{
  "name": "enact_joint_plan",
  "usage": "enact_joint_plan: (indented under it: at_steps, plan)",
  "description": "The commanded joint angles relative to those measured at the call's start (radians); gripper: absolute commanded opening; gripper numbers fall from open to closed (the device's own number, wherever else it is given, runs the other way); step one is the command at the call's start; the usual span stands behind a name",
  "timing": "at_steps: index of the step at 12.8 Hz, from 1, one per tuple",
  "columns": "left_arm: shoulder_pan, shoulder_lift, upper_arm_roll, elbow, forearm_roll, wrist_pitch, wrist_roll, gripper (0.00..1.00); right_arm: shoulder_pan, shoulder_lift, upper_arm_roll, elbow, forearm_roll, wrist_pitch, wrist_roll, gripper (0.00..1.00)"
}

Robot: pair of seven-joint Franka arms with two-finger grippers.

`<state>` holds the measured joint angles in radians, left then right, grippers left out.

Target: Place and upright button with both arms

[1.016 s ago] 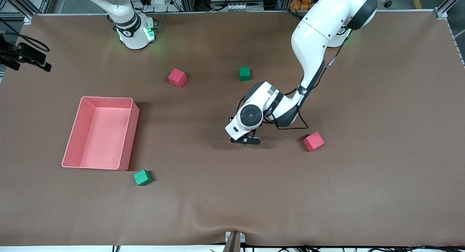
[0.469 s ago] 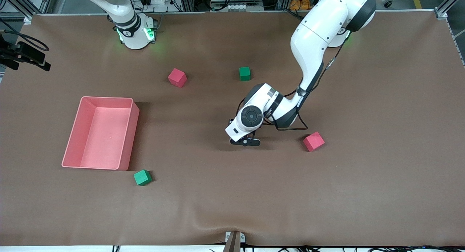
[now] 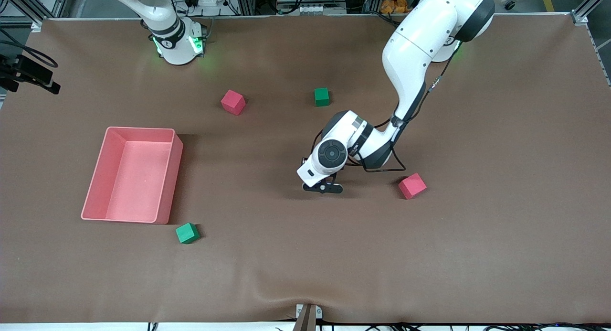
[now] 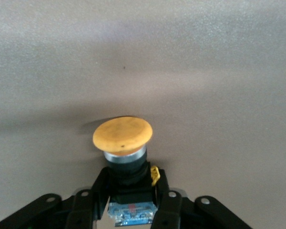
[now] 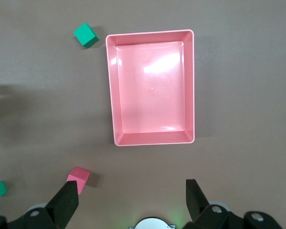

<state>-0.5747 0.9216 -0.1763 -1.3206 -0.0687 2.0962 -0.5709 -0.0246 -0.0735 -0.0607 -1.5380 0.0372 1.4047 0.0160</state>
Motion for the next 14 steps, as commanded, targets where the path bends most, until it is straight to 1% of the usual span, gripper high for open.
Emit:
enact_joint_plan:
  at_steps: [1, 4, 6, 7, 9, 10, 12, 13, 14]
  plan:
    - [0.002, 0.011, 0.003, 0.024, 0.012, 0.008, 0.019, 0.0, -0.021, 0.004, 0.018, 0.01, -0.002, 0.022, -0.007, 1.0]
    - [-0.005, -0.039, -0.002, 0.024, 0.003, 0.008, -0.026, 0.0, -0.014, 0.003, 0.022, 0.012, -0.003, 0.025, -0.007, 1.0]
    - [-0.019, -0.069, -0.012, 0.027, 0.004, 0.008, -0.191, 0.0, -0.015, 0.004, 0.022, 0.012, -0.008, 0.028, -0.007, 1.0]
    - [-0.051, -0.072, -0.011, 0.029, 0.007, 0.022, -0.246, 0.0, -0.014, 0.003, 0.022, 0.012, -0.008, 0.027, -0.007, 1.0]
    - [-0.1, -0.102, -0.002, 0.027, 0.016, 0.112, -0.367, 0.0, -0.015, 0.003, 0.022, 0.012, -0.008, 0.027, -0.007, 1.0]
    - [-0.143, -0.109, 0.006, 0.026, 0.042, 0.146, -0.417, 0.0, -0.015, 0.004, 0.022, 0.012, -0.008, 0.028, -0.007, 1.0]
    - [-0.197, -0.107, 0.006, 0.026, 0.191, 0.182, -0.58, 0.0, -0.009, 0.004, 0.024, 0.013, -0.007, 0.028, -0.007, 1.0]
    - [-0.23, -0.098, 0.006, 0.026, 0.304, 0.198, -0.697, 0.0, 0.001, 0.004, 0.022, 0.013, -0.01, 0.031, -0.007, 1.0]
    - [-0.256, -0.093, 0.014, 0.024, 0.443, 0.215, -0.81, 0.0, 0.002, 0.004, 0.024, 0.013, -0.01, 0.037, -0.007, 1.0]
